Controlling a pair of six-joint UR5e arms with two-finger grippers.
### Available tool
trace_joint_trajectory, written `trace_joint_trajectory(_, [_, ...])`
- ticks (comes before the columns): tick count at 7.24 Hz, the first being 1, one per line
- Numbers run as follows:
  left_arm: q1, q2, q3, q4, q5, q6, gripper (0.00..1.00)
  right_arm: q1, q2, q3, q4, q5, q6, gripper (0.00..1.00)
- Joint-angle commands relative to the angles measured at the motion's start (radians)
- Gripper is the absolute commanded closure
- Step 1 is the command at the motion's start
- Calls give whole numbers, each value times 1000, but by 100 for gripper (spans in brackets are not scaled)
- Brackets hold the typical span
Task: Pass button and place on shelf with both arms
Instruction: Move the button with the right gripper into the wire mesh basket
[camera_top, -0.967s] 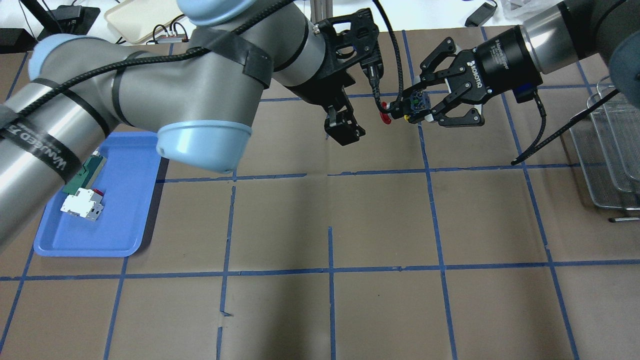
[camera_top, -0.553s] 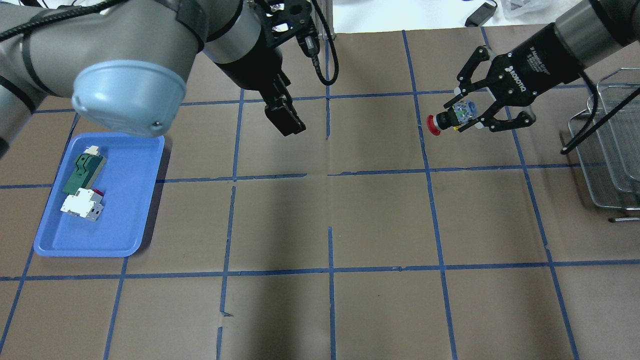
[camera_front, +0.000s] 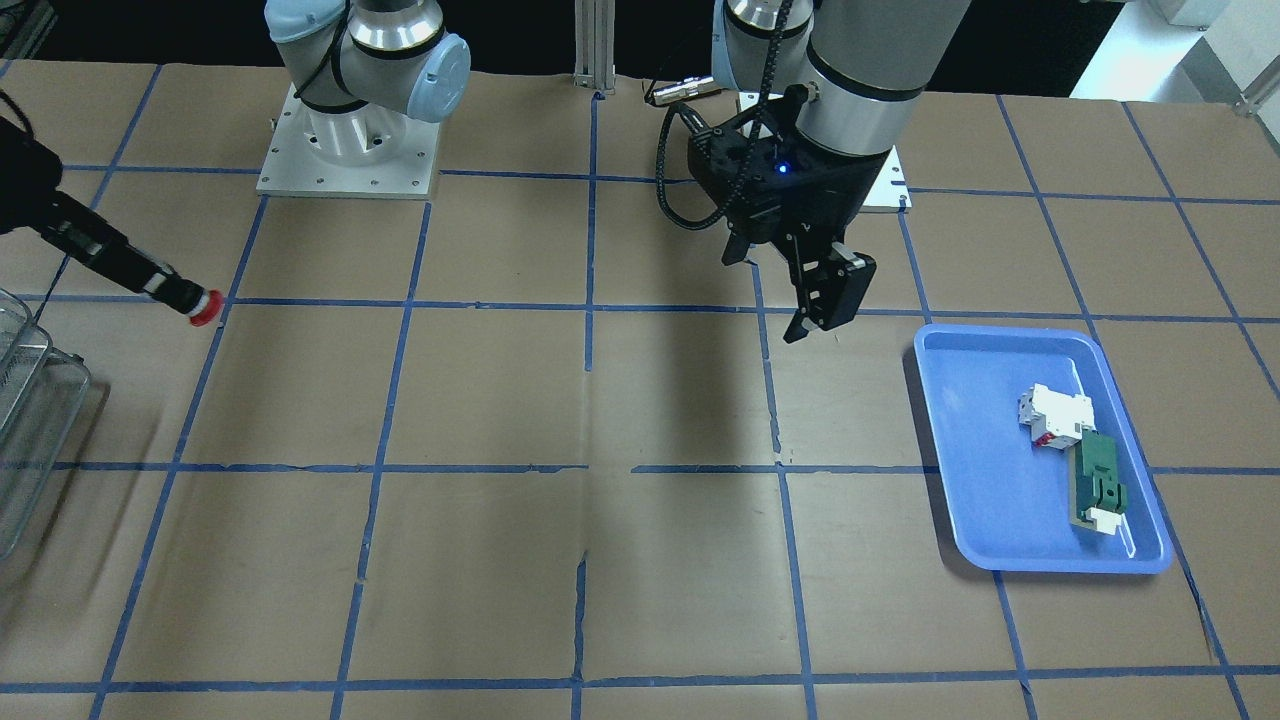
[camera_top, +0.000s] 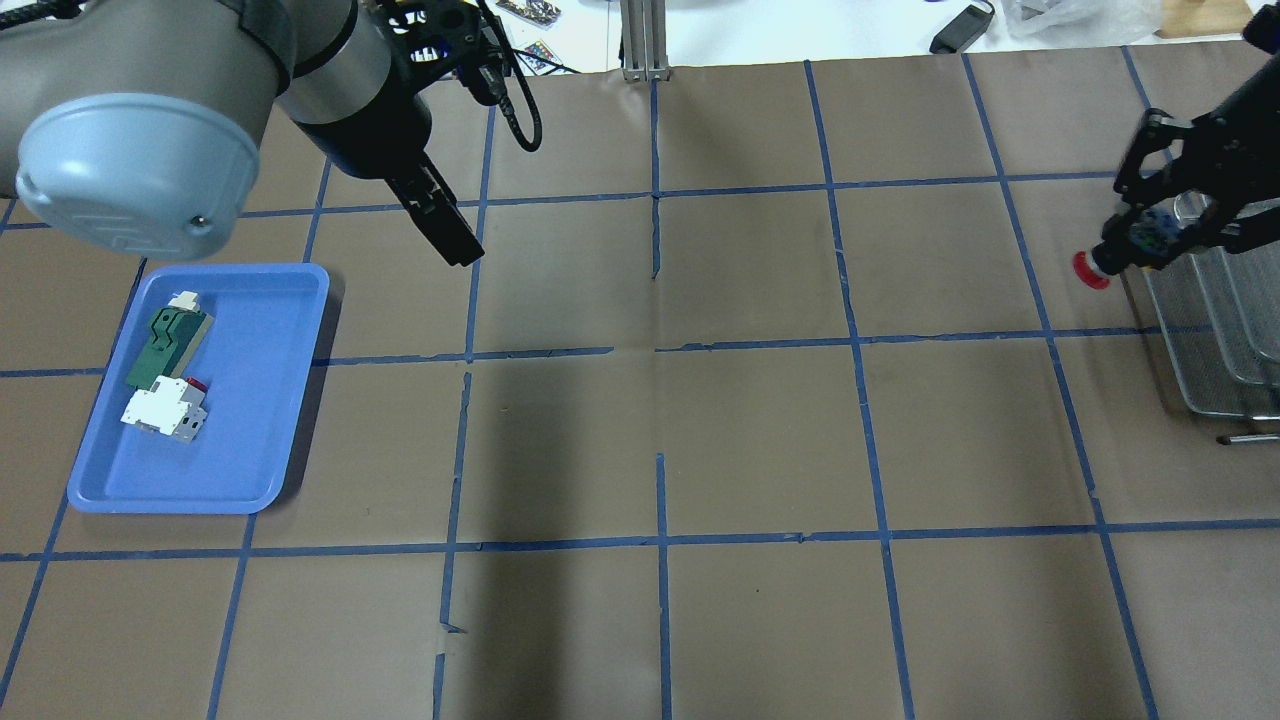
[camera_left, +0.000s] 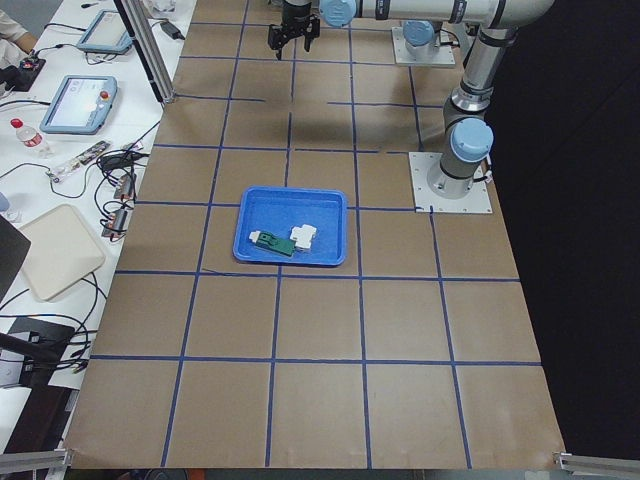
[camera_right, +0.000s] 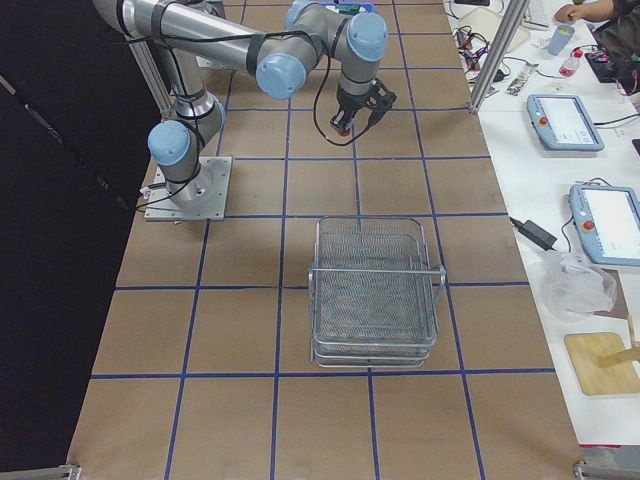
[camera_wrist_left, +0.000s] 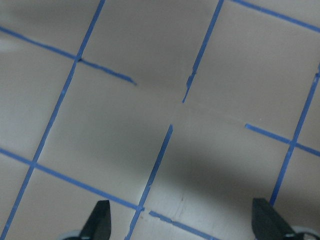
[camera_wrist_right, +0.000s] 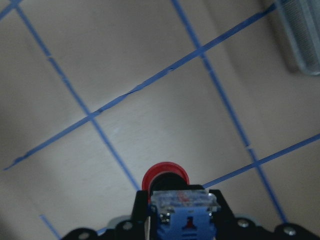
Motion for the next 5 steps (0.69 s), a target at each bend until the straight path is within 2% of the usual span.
trace_joint_trajectory(1, [45,22,-17,4,6,-146,0,-109,37,-31,-86,-193,-234,100])
trace_joint_trajectory(2, [55,31,-17,4,6,-255,0,-123,70,-52,-155,-207,-336,100])
trace_joint_trajectory(3, [56,40,-17,4,45,-327,0,-125,118,-54,-210,-262,-363,100])
trace_joint_trajectory(4, [56,43,-17,2,117,-454,0,-128,132,-47,-245,-268,-370,100])
trace_joint_trajectory(5, [56,46,-17,-1,119,-571,0,-137,156,-45,-300,-268,-386,100])
